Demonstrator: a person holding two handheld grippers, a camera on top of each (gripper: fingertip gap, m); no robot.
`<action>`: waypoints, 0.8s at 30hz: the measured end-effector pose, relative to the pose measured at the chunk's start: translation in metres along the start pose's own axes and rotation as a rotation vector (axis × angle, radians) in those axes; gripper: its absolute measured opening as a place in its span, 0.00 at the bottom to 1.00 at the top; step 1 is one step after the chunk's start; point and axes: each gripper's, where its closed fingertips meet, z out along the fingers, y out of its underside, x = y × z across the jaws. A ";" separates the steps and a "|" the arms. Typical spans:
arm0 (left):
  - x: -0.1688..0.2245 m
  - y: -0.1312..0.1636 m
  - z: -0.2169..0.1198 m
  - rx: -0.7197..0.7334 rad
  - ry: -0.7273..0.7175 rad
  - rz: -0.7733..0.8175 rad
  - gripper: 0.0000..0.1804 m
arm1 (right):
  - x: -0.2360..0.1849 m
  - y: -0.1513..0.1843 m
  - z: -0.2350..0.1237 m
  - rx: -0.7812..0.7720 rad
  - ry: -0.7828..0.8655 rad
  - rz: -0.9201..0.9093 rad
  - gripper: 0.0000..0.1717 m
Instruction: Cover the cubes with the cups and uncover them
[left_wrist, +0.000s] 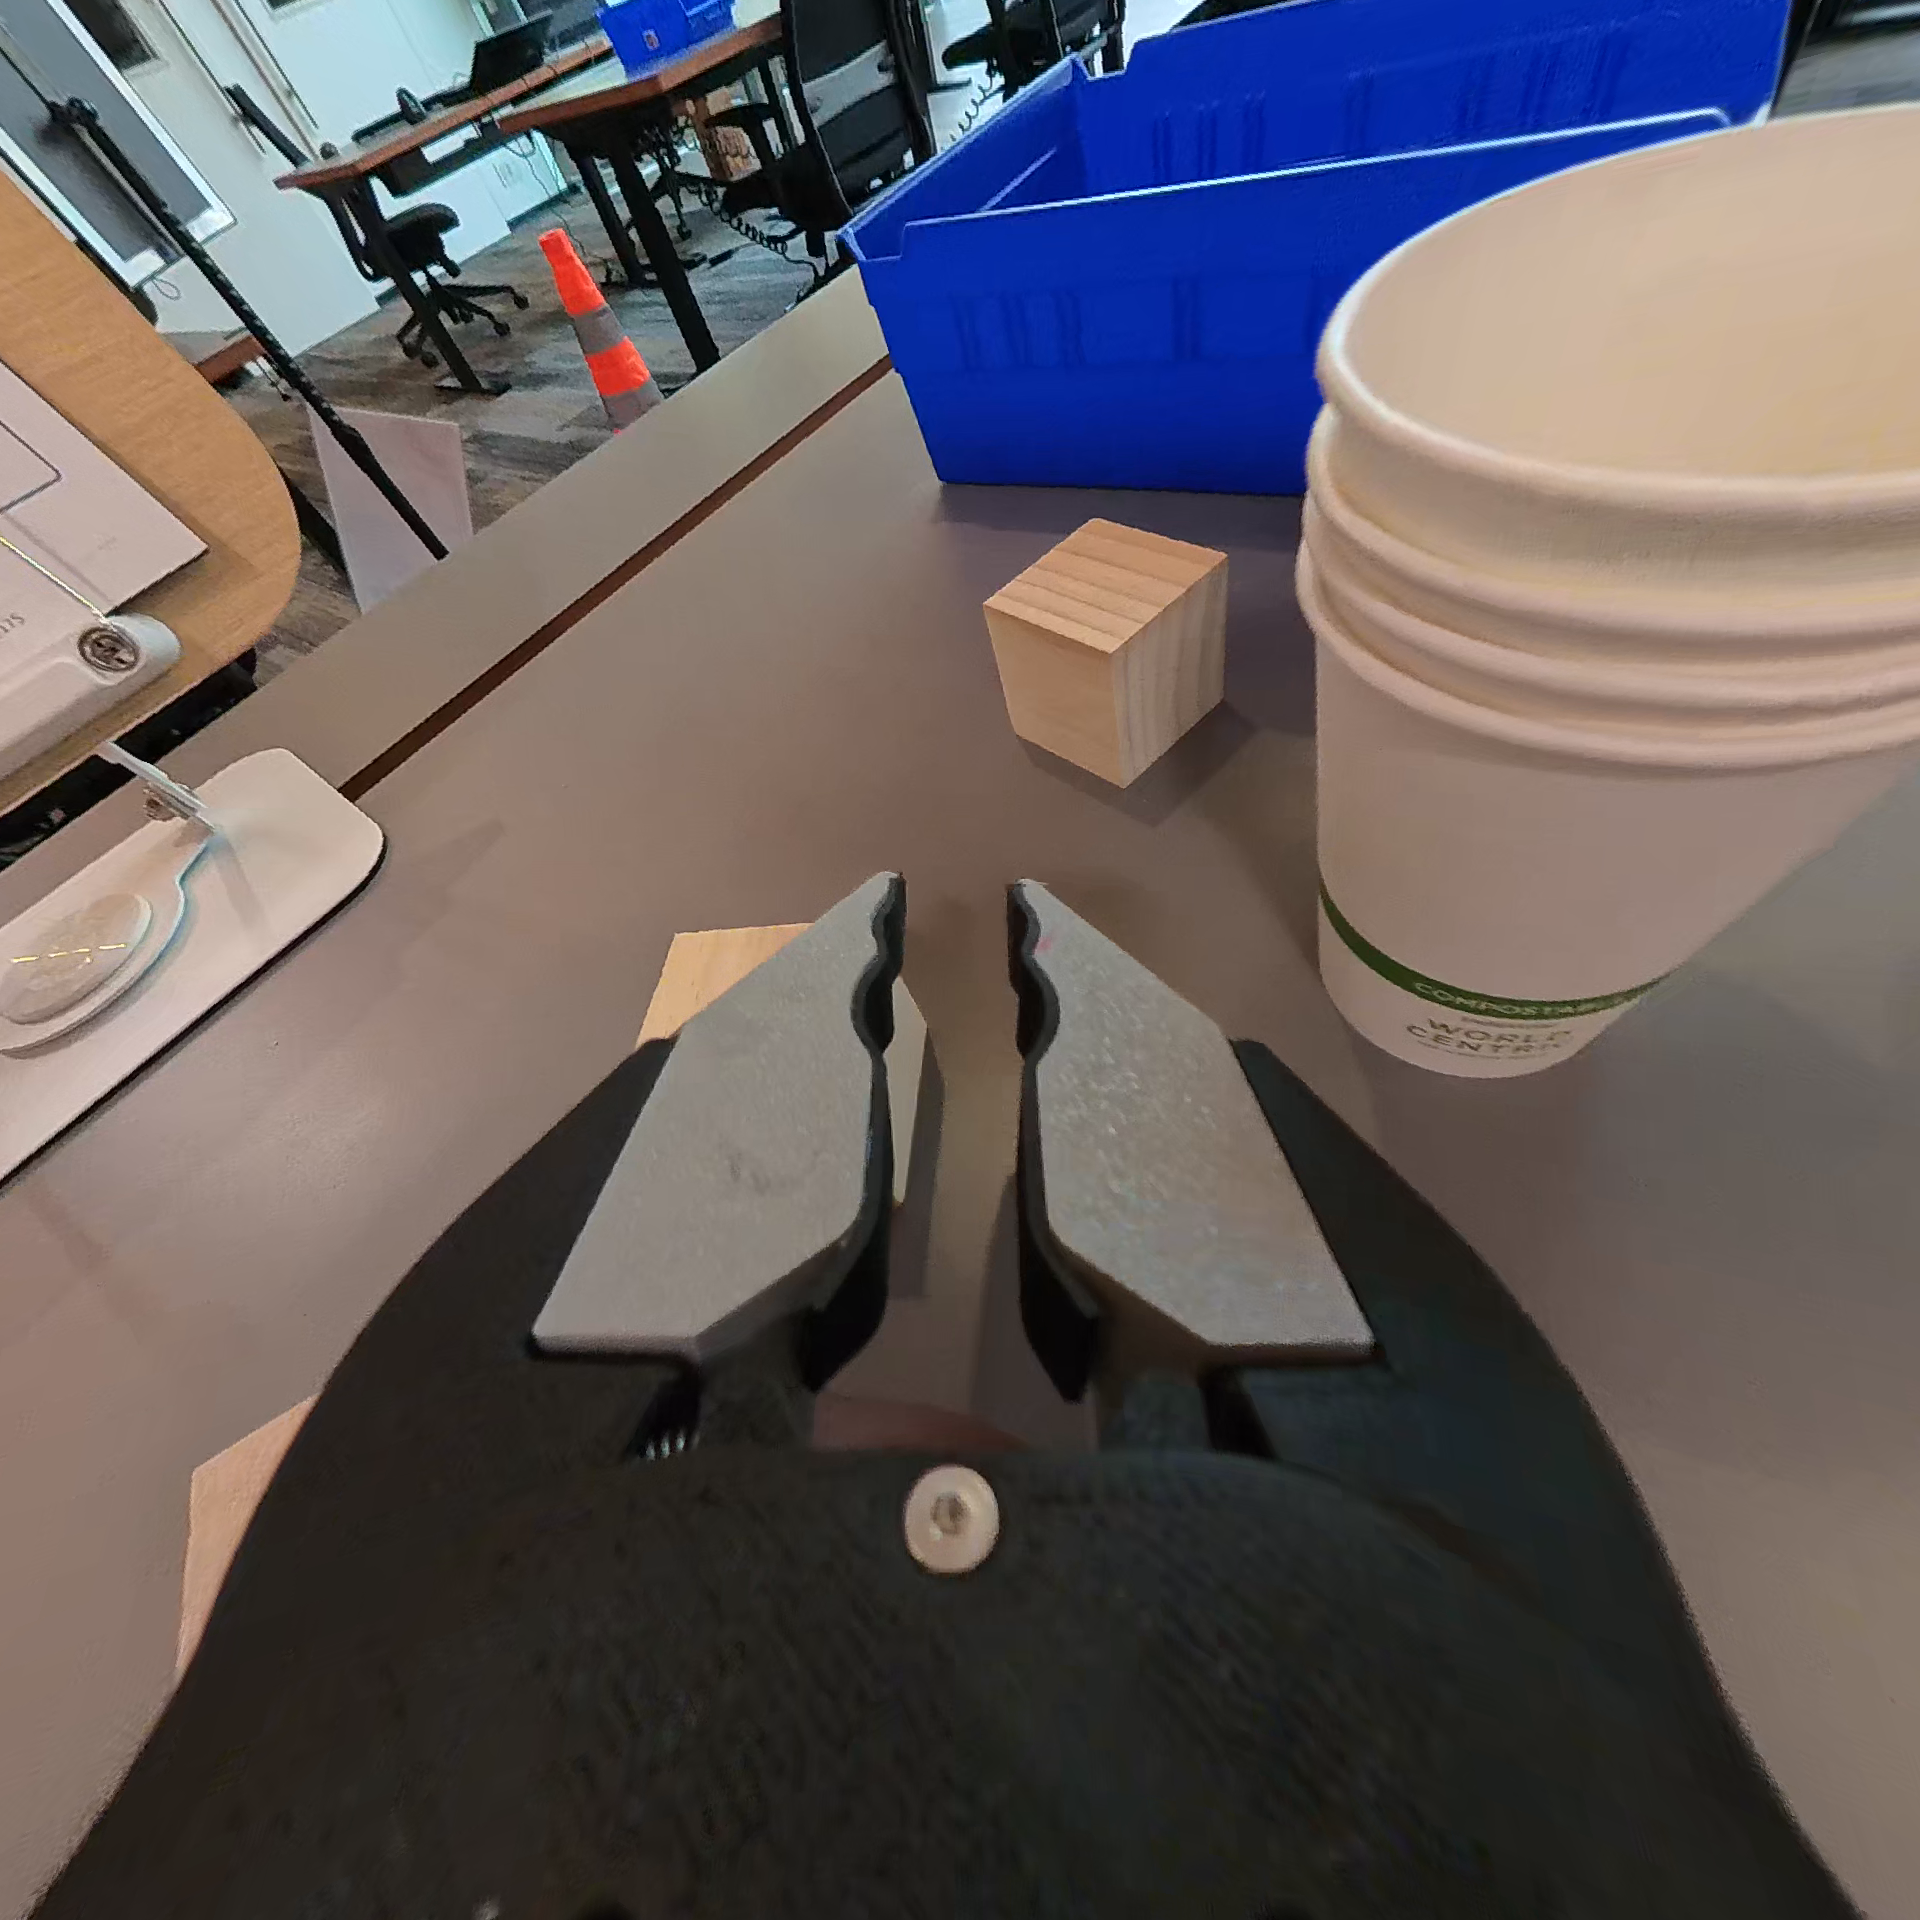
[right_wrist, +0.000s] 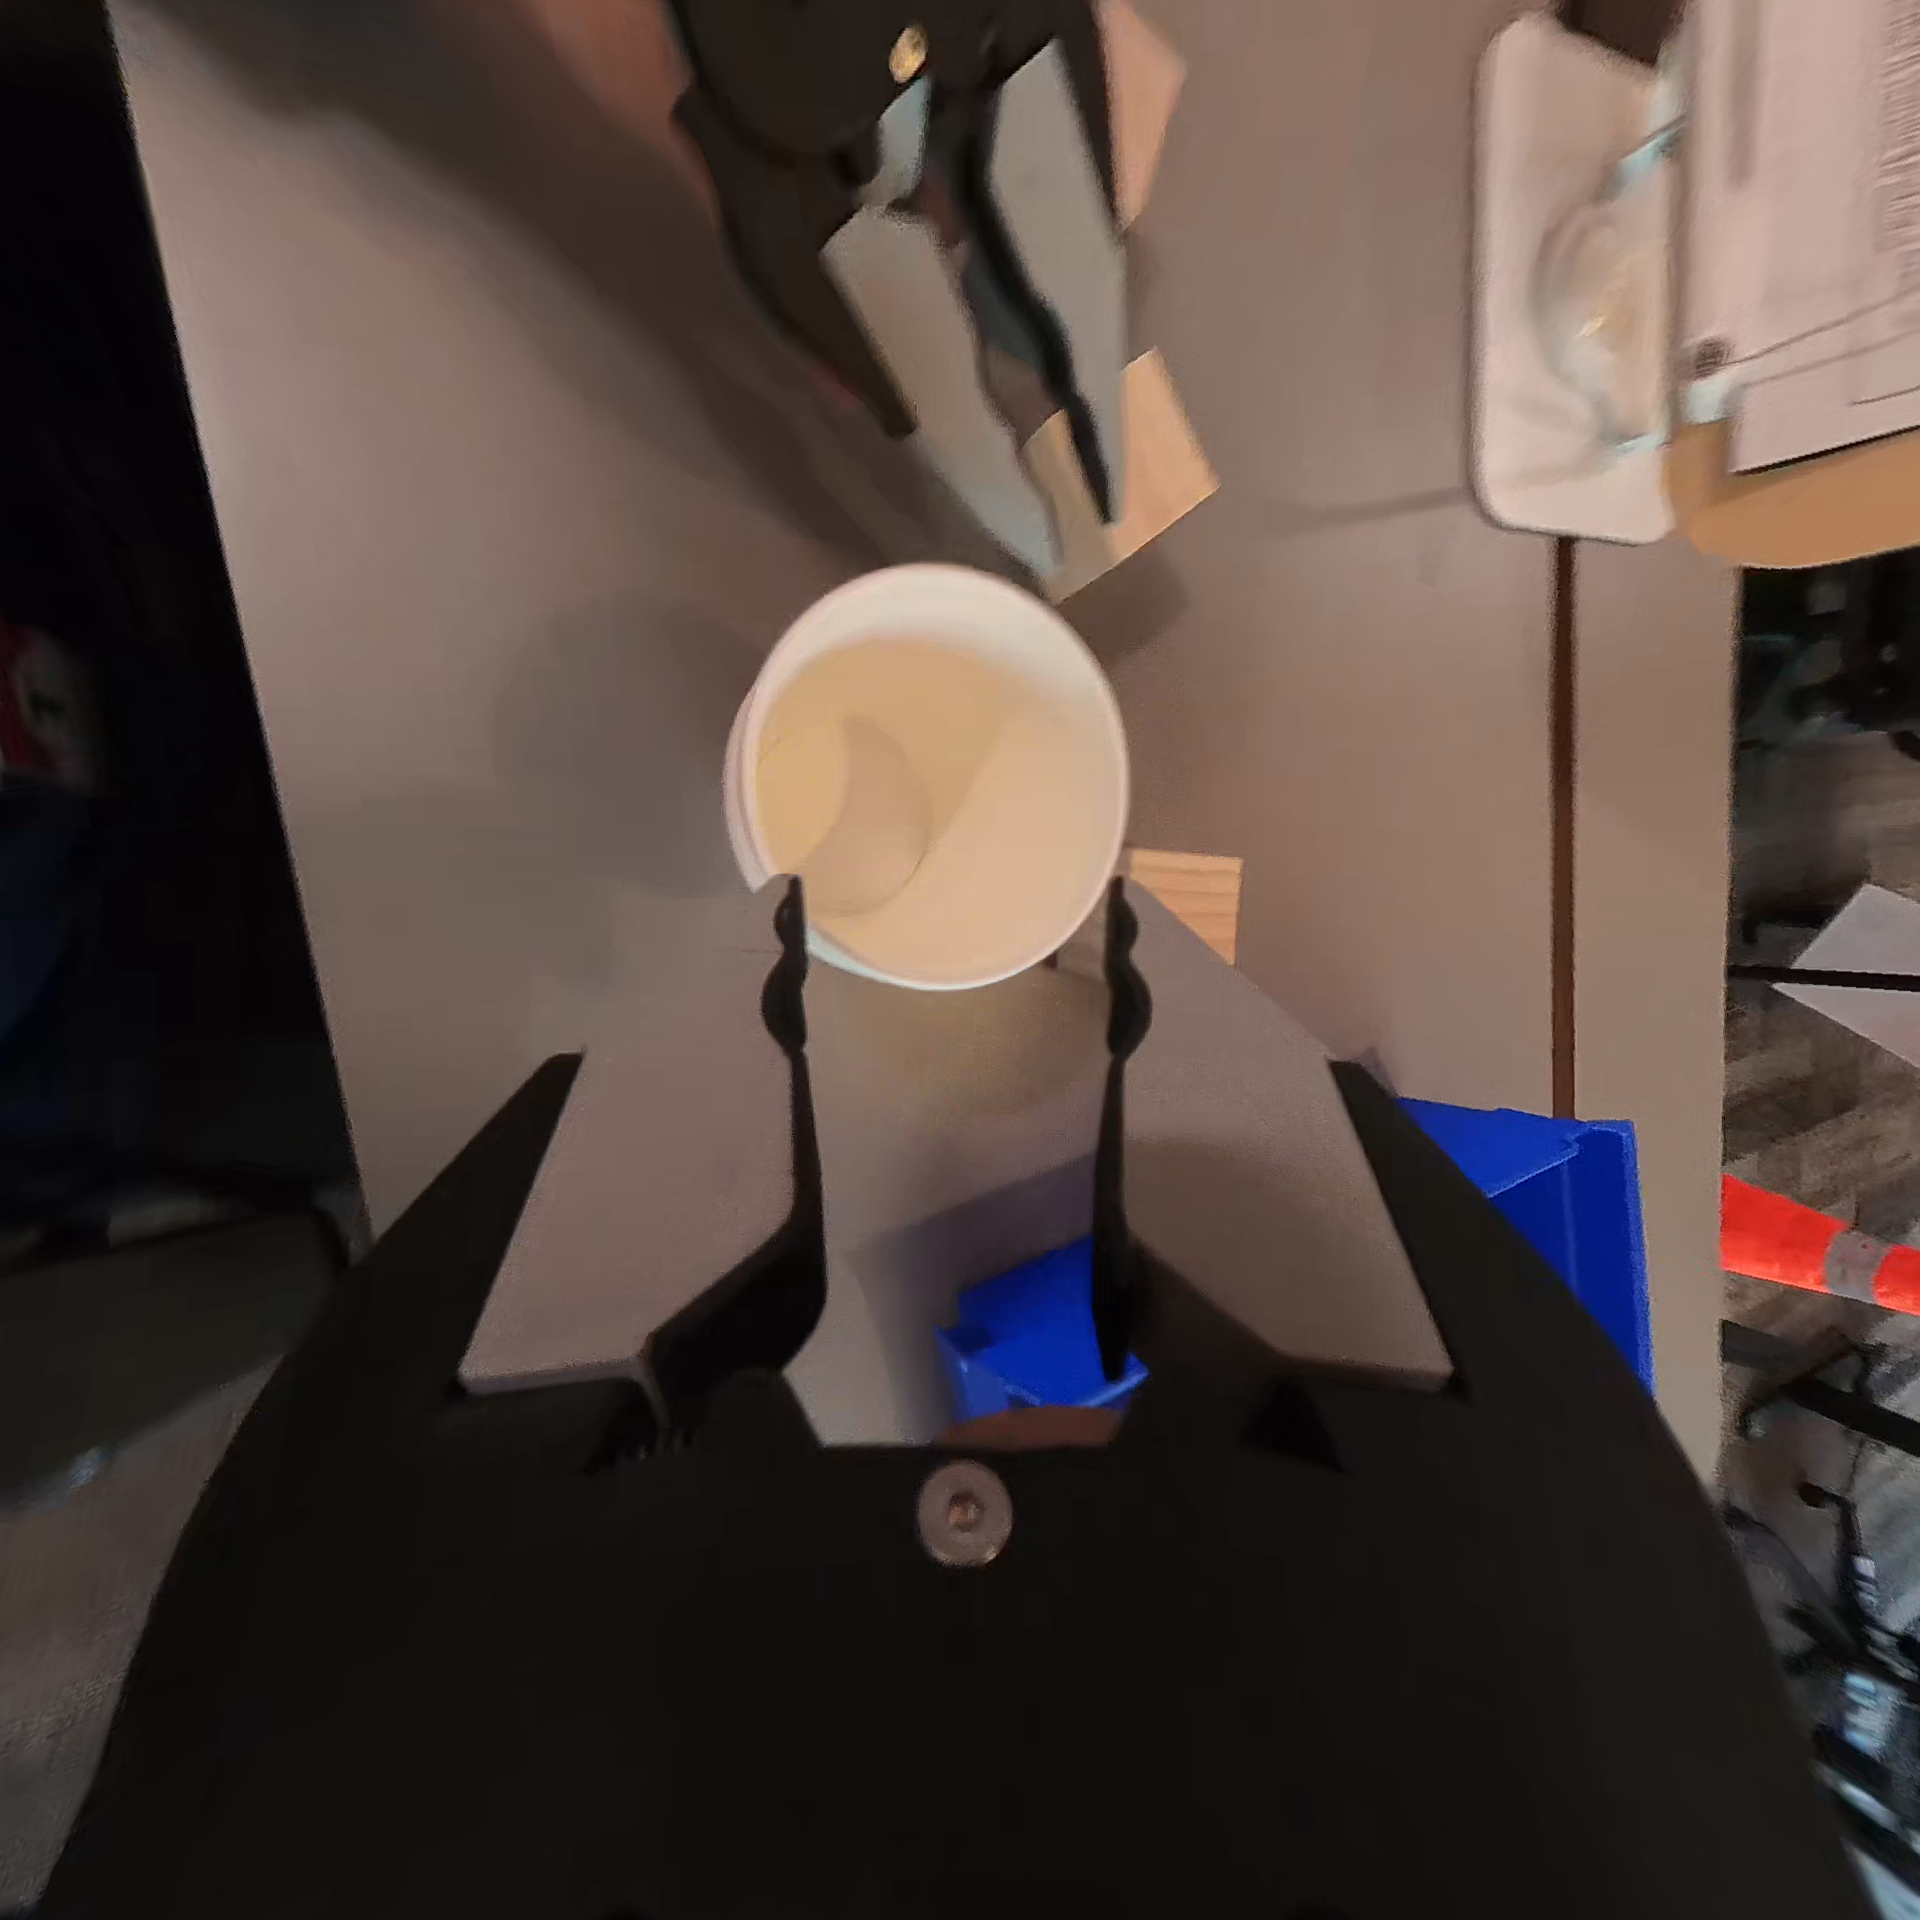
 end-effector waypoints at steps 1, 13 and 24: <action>0.001 0.000 0.000 -0.002 0.007 -0.002 0.10 | 0.004 -0.002 -0.003 0.070 0.036 0.045 0.35; 0.011 0.003 0.003 -0.018 0.019 0.045 0.11 | -0.013 0.041 0.048 0.449 0.264 0.601 0.63; 0.013 0.006 0.005 -0.030 0.028 0.051 0.11 | 0.004 0.015 0.090 0.617 0.230 0.741 0.61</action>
